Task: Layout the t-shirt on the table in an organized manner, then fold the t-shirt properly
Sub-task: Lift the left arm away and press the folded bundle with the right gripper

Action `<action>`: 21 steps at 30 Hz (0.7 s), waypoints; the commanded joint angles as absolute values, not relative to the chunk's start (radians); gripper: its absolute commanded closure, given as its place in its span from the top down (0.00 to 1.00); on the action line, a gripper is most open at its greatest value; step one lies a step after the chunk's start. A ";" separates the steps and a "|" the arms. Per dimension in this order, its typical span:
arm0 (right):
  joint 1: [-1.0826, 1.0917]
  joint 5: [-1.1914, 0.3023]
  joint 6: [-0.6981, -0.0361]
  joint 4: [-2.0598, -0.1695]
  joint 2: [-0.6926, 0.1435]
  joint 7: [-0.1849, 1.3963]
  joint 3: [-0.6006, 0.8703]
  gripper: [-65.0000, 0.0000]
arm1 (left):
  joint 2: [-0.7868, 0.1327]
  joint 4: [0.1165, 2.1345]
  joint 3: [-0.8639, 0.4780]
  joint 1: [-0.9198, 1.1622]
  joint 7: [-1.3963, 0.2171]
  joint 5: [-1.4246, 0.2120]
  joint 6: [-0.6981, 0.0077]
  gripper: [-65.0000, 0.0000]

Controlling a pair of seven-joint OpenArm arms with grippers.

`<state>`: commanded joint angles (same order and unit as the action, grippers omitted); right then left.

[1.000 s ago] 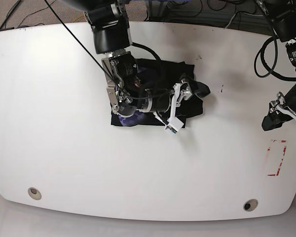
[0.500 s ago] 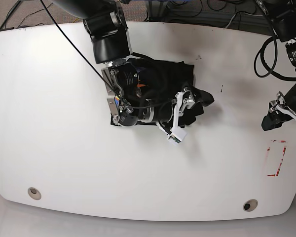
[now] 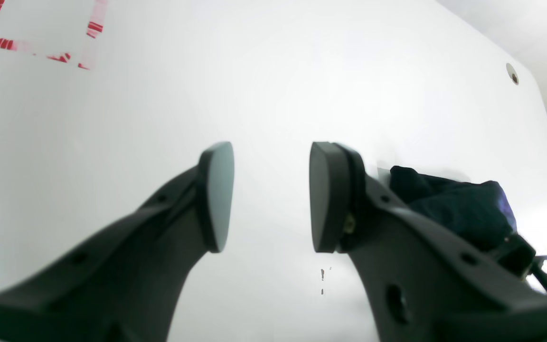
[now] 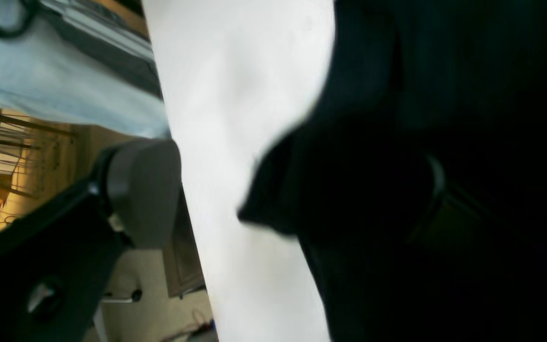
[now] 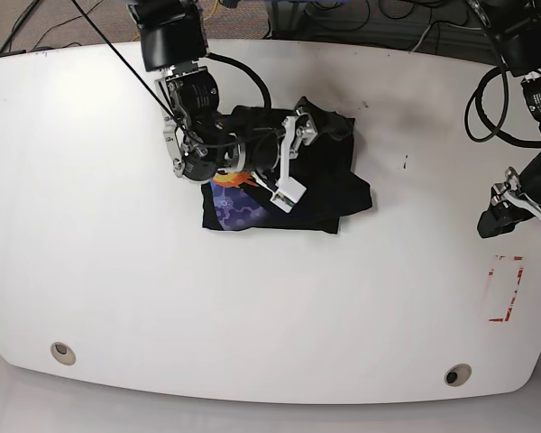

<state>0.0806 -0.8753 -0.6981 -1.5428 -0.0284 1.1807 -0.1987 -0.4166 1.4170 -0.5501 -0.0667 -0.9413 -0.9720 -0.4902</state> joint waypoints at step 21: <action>0.166 -0.880 -0.698 -1.529 -0.033 1.273 -0.383 0.96 | -0.415 1.417 -0.549 -0.070 -0.941 -0.972 -0.486 0.38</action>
<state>0.1665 -0.8800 -0.6981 -1.5290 -0.0330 1.2727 -0.3828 -0.4150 1.4170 -0.5485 -0.0698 -0.9413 -0.9720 -0.4856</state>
